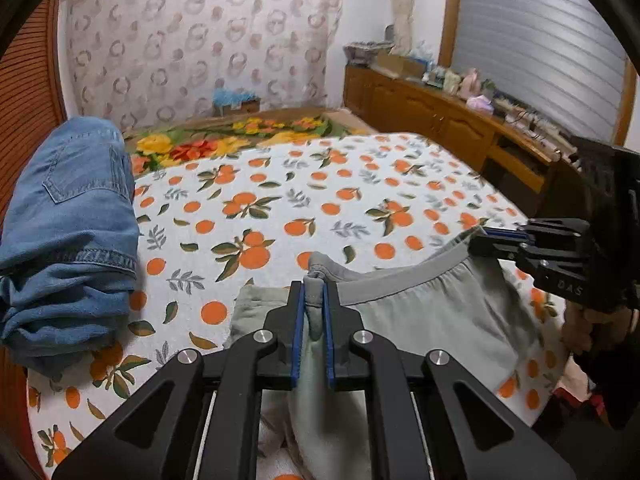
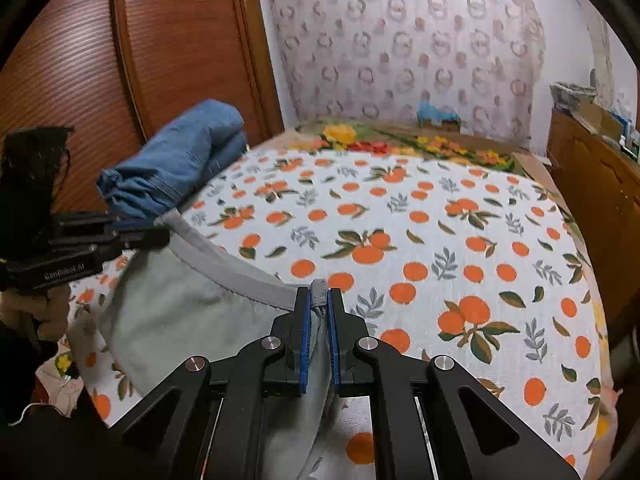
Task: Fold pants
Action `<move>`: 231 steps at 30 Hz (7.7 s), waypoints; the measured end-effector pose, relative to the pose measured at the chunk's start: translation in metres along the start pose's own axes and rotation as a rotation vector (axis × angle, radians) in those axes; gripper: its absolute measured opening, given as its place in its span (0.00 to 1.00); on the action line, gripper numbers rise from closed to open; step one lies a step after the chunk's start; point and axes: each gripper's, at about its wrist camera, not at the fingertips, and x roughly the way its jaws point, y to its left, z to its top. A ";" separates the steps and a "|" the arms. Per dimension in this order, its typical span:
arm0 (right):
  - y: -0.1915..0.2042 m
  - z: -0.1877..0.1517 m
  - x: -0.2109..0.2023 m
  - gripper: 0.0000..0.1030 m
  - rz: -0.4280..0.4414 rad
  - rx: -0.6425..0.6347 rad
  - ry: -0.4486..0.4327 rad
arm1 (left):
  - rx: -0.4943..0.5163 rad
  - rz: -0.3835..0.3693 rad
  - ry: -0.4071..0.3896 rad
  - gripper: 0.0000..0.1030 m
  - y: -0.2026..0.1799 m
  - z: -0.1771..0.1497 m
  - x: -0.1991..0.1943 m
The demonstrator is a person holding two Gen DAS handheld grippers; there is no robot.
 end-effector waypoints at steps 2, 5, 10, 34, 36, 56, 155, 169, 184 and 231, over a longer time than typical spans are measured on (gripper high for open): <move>0.004 -0.002 0.006 0.08 -0.016 -0.004 0.031 | 0.002 0.019 0.051 0.11 0.000 -0.003 0.013; 0.007 -0.002 0.008 0.08 -0.014 -0.006 0.042 | -0.019 0.028 0.080 0.17 0.006 -0.010 0.020; 0.004 0.000 0.000 0.20 -0.027 0.009 0.031 | -0.041 0.030 0.062 0.46 0.010 -0.014 0.010; 0.005 -0.079 -0.080 0.28 0.027 0.010 0.090 | -0.017 0.048 0.075 0.63 -0.015 -0.066 -0.014; 0.006 -0.078 -0.077 0.28 0.035 0.002 0.092 | -0.025 0.045 0.083 0.63 -0.013 -0.068 -0.012; -0.016 -0.074 -0.085 0.00 -0.007 0.083 -0.034 | -0.042 0.031 0.086 0.63 -0.010 -0.070 -0.009; -0.003 -0.005 0.021 0.55 -0.013 0.034 0.148 | -0.143 0.010 0.109 0.60 0.031 -0.027 0.027; 0.001 -0.009 0.023 0.55 -0.016 0.012 0.123 | -0.193 -0.047 0.085 0.40 0.033 -0.022 0.030; 0.002 -0.009 0.023 0.20 0.027 0.001 0.125 | -0.170 -0.045 0.038 0.20 0.021 -0.021 0.016; 0.024 0.069 -0.044 0.14 0.054 -0.145 -0.221 | -0.090 0.045 -0.268 0.18 0.022 0.054 -0.087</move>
